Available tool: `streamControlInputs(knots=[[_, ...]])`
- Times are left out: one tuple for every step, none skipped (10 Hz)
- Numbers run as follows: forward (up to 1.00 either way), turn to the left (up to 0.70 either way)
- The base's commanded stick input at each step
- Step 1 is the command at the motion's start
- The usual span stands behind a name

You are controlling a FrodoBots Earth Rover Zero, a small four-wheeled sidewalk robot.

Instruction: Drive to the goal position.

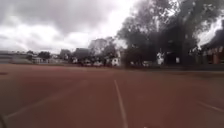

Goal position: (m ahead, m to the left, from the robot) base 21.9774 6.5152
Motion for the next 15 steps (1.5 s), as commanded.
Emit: streamControlInputs(knots=[[0.70, 0.00], [0.70, 0.00], [0.70, 0.00], [0.70, 0.00], [0.70, 0.00], [0.70, 0.00], [0.70, 0.00], [0.70, 0.00], [0.70, 0.00], [0.70, 0.00], [0.70, 0.00], [0.70, 0.00], [0.70, 0.00], [0.70, 0.00], [0.70, 0.00]])
